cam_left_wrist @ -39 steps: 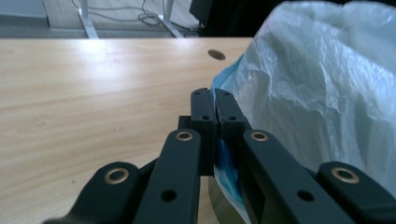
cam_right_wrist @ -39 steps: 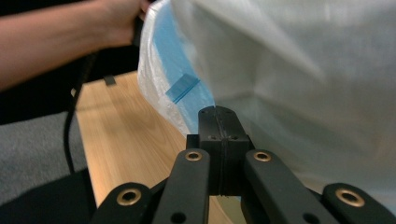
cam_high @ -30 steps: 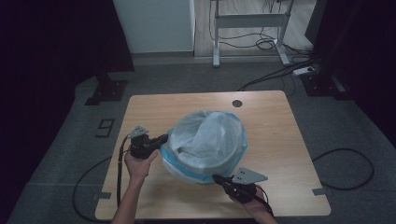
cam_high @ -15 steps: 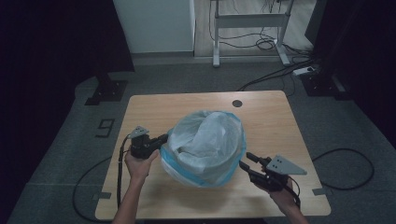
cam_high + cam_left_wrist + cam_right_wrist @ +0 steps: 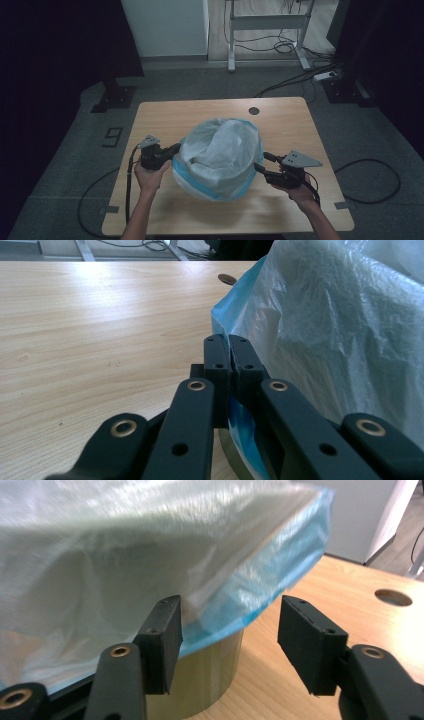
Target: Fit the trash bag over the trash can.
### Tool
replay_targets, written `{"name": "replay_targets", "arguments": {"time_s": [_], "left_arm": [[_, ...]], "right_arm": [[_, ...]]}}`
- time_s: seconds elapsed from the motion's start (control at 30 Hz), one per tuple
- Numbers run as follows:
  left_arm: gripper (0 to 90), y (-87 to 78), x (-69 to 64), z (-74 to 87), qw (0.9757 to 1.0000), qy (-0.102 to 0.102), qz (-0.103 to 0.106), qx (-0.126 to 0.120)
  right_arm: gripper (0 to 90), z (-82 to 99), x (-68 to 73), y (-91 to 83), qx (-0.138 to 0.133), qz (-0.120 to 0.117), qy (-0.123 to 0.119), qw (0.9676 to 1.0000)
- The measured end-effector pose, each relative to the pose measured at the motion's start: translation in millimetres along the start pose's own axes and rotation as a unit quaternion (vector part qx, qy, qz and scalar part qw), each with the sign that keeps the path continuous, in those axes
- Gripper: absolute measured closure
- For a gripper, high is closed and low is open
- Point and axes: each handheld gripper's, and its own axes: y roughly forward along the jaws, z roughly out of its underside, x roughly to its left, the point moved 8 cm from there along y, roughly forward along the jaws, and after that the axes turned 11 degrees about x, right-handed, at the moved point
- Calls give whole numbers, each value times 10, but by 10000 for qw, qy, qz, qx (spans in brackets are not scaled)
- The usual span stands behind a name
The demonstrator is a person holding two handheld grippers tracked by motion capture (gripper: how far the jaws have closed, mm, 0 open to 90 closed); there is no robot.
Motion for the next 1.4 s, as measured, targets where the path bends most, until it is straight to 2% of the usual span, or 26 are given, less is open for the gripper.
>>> {"name": "replay_targets", "arguments": {"time_s": [0.17,0.23,0.4,0.43,0.47,0.6,0.63,0.67,0.83,0.87,0.9,1.0,1.07,1.1,1.2,1.4], "left_arm": [[873,2,-9,0,10000,15,14,-1],[873,5,-6,0,10000,11,15,4],[873,8,-2,-3,10000,-5,18,-7],[873,8,-2,-3,10000,-5,18,-7],[873,8,-7,-3,10000,-8,24,-10],[873,5,-11,-2,10000,5,23,-10],[873,5,-11,-2,10000,5,23,-10],[873,1,-9,-2,10000,2,21,-15],[873,-12,-11,-5,10000,5,14,-37],[874,-19,-8,-1,10000,19,-13,-33],[875,-19,-8,-1,10000,19,-13,-33],[880,-25,-7,10,10000,48,-78,11],[890,-19,-16,35,9999,54,-98,69],[893,-19,-16,35,9999,54,-98,69],[895,23,2,120,9998,-6,-95,166],[897,60,15,238,9995,-45,-109,299]], "right_arm": [[418,57,-32,62,37,-79,135,9999],[437,59,-45,76,-6,-203,215,9996],[592,36,-60,91,-152,-451,304,9984],[592,36,-60,91,-152,-451,304,9984],[670,24,-67,85,-208,-462,350,9981],[796,7,-69,71,-297,-495,440,9974],[796,7,-69,71,-297,-495,440,9974],[858,3,-71,66,-321,-504,522,9968],[887,9,-70,59,-346,-443,639,9964],[889,31,-76,59,-324,-342,693,9965],[889,31,-76,59,-324,-342,693,9965],[889,104,-112,83,-214,-164,907,9955],[889,222,-131,150,9,-45,1026,9947],[889,222,-131,150,9,-45,1026,9947],[890,386,-86,272,296,51,951,9950],[889,545,-33,411,680,169,918,9933]]}}
